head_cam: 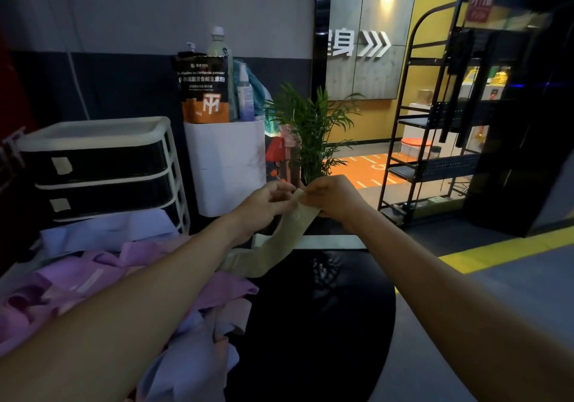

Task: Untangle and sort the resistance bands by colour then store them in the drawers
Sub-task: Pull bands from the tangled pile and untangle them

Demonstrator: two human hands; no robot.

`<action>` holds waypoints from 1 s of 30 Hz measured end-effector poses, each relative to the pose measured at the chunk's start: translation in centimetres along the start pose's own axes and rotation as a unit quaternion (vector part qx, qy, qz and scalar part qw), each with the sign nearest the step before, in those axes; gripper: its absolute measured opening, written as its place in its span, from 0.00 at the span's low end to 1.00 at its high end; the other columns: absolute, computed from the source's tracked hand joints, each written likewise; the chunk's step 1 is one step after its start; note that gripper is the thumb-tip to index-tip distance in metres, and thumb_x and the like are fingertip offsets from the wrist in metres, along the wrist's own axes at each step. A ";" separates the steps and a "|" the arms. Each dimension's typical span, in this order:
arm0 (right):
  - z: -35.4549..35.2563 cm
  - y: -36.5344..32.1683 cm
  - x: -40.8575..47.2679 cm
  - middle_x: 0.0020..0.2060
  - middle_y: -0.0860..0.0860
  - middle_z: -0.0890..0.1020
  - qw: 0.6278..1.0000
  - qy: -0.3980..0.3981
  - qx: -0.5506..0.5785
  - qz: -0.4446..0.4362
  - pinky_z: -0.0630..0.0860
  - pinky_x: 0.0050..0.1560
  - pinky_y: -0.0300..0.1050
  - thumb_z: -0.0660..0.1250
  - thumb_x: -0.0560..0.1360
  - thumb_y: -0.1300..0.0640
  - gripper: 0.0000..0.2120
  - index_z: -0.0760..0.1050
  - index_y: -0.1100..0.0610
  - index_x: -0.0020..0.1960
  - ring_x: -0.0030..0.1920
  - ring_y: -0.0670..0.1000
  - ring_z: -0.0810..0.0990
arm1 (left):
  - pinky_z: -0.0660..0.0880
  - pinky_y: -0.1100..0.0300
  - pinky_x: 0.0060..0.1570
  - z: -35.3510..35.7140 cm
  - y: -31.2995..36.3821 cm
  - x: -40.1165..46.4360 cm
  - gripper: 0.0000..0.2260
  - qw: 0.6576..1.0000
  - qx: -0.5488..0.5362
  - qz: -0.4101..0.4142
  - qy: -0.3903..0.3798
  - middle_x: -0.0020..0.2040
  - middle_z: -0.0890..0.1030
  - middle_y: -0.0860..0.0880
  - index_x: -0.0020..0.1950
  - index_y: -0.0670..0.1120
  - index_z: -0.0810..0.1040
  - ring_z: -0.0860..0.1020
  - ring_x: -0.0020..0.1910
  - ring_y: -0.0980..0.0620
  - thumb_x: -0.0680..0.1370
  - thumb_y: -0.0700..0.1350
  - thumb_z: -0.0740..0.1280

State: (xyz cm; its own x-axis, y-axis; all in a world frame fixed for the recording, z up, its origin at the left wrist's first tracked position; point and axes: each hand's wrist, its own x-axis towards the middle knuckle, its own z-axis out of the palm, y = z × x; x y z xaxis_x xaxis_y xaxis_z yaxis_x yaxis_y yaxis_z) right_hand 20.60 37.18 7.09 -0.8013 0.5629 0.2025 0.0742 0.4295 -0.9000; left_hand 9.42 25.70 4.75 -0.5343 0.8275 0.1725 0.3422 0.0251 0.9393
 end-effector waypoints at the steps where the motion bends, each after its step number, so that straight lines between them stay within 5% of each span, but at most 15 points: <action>1: -0.3 0.1 0.1 0.41 0.57 0.78 1.000 0.012 0.008 0.000 0.77 0.53 0.57 0.71 0.71 0.65 0.08 0.77 0.56 0.36 0.44 0.55 0.76 | 0.71 0.62 0.55 0.4 0.0 0.2 0.12 0.999 0.016 0.000 -0.031 0.54 0.77 0.49 0.60 0.46 0.73 0.75 0.55 0.54 0.77 0.41 0.66; 4: -1.4 0.7 0.3 0.40 0.57 0.79 0.997 0.061 0.044 0.017 0.80 0.49 0.59 0.71 0.70 0.66 0.10 0.77 0.56 0.33 0.45 0.57 0.79 | 0.72 0.64 0.46 1.5 -0.1 0.8 0.09 0.995 0.075 -0.012 -0.066 0.49 0.79 0.51 0.54 0.47 0.75 0.76 0.49 0.54 0.75 0.43 0.69; 8: -3.3 2.2 0.5 0.43 0.58 0.80 0.982 0.134 0.109 0.072 0.82 0.39 0.47 0.71 0.71 0.64 0.04 0.77 0.64 0.41 0.46 0.56 0.80 | 0.69 0.61 0.43 1.5 -1.3 1.7 0.11 0.974 0.210 -0.006 -0.086 0.48 0.78 0.49 0.52 0.47 0.76 0.75 0.48 0.51 0.72 0.43 0.72; 12: -4.9 4.8 1.2 0.47 0.60 0.81 0.964 0.198 0.135 0.119 0.81 0.49 0.54 0.72 0.72 0.61 0.04 0.78 0.60 0.41 0.50 0.59 0.82 | 0.67 0.62 0.39 0.7 -2.7 2.2 0.08 0.937 0.333 -0.016 -0.108 0.46 0.74 0.52 0.50 0.51 0.72 0.73 0.46 0.53 0.74 0.46 0.70; 17: -6.0 7.2 1.4 0.39 0.54 0.79 0.940 0.258 0.168 0.150 0.80 0.50 0.48 0.70 0.73 0.60 0.07 0.74 0.56 0.38 0.46 0.54 0.80 | 0.67 0.63 0.37 -1.0 -5.4 2.9 0.05 0.900 0.412 -0.045 -0.136 0.42 0.74 0.53 0.43 0.51 0.72 0.73 0.42 0.52 0.76 0.44 0.66; 22: -6.4 9.3 1.9 0.36 0.51 0.76 0.927 0.283 0.177 0.172 0.79 0.50 0.46 0.69 0.75 0.60 0.05 0.75 0.62 0.46 0.37 0.49 0.76 | 0.65 0.59 0.39 -3.0 -6.8 4.4 0.05 0.890 0.441 -0.075 -0.087 0.39 0.72 0.51 0.41 0.47 0.72 0.71 0.42 0.50 0.77 0.44 0.64; 27: -6.6 12.9 3.3 0.38 0.50 0.78 0.925 0.303 0.104 0.205 0.77 0.57 0.52 0.70 0.74 0.57 0.04 0.77 0.58 0.45 0.48 0.53 0.79 | 0.67 0.61 0.45 -4.1 -7.8 6.4 0.06 0.900 0.425 -0.098 -0.009 0.47 0.77 0.47 0.50 0.43 0.78 0.73 0.46 0.50 0.78 0.44 0.65; 30: -6.8 15.0 3.8 0.47 0.53 0.80 0.926 0.308 0.039 0.215 0.75 0.56 0.46 0.70 0.74 0.55 0.11 0.79 0.61 0.52 0.50 0.53 0.78 | 0.66 0.62 0.44 -3.8 -9.0 7.5 0.05 0.914 0.387 -0.116 0.027 0.46 0.78 0.46 0.48 0.43 0.79 0.73 0.44 0.50 0.78 0.43 0.65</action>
State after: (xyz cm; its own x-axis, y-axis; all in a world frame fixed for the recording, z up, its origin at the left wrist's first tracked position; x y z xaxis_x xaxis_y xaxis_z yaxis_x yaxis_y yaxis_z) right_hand 22.74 50.57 -3.04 -0.2159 0.9762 -0.0213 0.2452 0.0331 -0.9689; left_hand -0.57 29.54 -1.31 -0.6924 0.7209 0.0288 0.6481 0.6040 0.4639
